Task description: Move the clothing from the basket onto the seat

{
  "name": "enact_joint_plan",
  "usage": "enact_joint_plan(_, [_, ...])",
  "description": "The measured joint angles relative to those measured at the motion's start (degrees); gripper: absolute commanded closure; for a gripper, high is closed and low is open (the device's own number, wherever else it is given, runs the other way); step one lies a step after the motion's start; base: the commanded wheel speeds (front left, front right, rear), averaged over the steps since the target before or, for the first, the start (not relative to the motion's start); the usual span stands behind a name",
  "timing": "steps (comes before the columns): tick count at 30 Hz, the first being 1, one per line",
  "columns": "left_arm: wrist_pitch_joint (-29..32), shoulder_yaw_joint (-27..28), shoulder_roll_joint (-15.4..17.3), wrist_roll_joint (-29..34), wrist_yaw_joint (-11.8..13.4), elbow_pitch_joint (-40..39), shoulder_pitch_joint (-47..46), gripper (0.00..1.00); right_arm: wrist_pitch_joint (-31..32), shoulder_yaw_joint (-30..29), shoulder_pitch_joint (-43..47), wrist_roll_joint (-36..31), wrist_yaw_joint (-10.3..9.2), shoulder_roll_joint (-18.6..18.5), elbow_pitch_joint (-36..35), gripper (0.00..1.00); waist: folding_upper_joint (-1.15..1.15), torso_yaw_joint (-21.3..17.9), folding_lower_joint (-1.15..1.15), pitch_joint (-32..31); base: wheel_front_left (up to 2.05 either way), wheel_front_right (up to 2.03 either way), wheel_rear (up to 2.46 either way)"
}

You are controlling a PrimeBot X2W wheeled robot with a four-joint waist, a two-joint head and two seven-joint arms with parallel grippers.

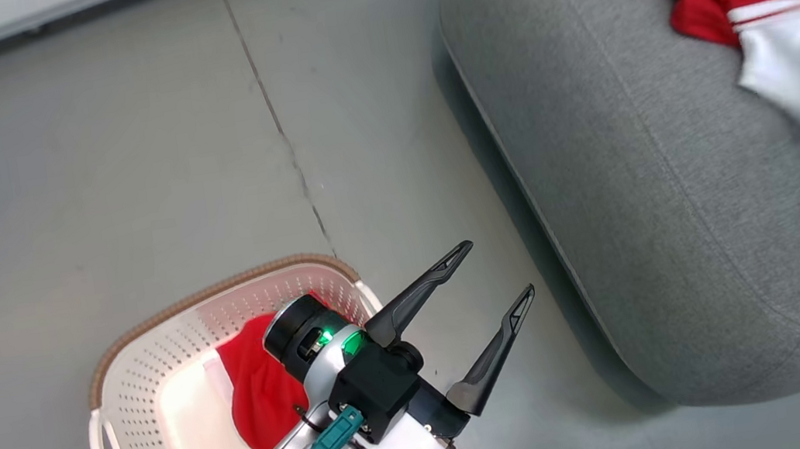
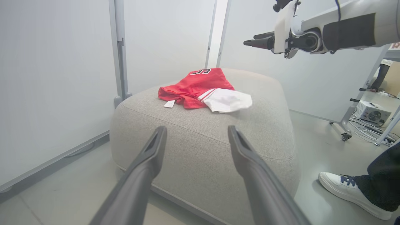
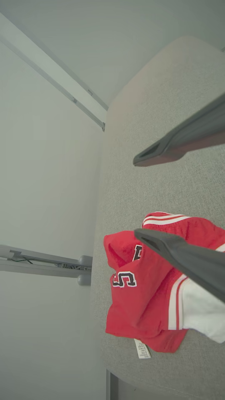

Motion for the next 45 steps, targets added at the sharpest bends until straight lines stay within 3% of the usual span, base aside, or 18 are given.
enact_joint_plan(5, [0.00,1.70,-1.14,0.03,0.00,-0.38,0.91,0.00,-0.03,1.98,1.01,4.69,-0.01,-1.90,-5.19,0.00,0.00,0.06,0.00,-4.11,0.00,0.00,0.00])
enact_joint_plan(13, [0.00,5.08,-2.82,0.47,-0.01,-1.11,3.96,0.00,-0.09,-3.45,8.33,7.28,-0.01,-3.35,-24.83,0.00,0.00,1.06,0.00,-9.97,0.00,0.00,0.00])
enact_joint_plan(21, [0.00,11.33,-4.24,0.77,-0.01,-1.72,8.55,0.00,-0.10,-8.26,22.24,3.72,-0.01,1.45,-45.88,0.00,0.00,5.02,0.00,-15.26,0.00,0.00,0.00])
enact_joint_plan(23, [0.00,12.54,-4.35,1.38,0.03,-1.59,8.99,0.00,-0.10,-8.54,23.84,3.66,-0.01,2.27,-47.80,0.00,0.00,5.65,0.00,-15.74,0.00,0.00,0.00])
enact_joint_plan(26, [0.01,17.57,-4.45,3.18,2.09,-1.31,9.82,0.00,-0.10,-10.49,30.50,3.11,-0.01,5.45,-53.49,0.00,0.00,8.59,0.00,-17.46,0.00,0.00,0.00])
enact_joint_plan(36, [0.00,25.49,-4.54,2.89,7.11,-0.71,13.80,0.00,-0.09,-11.78,42.75,3.53,-0.01,16.52,-57.42,0.00,0.00,15.58,0.00,-20.95,0.00,0.00,0.00])
enact_joint_plan(45, [0.00,26.05,-4.57,3.91,8.16,1.45,17.50,0.00,-0.10,-12.09,49.99,-2.42,-0.01,21.64,-56.32,0.00,0.00,19.97,0.00,-22.26,0.00,0.00,0.00])
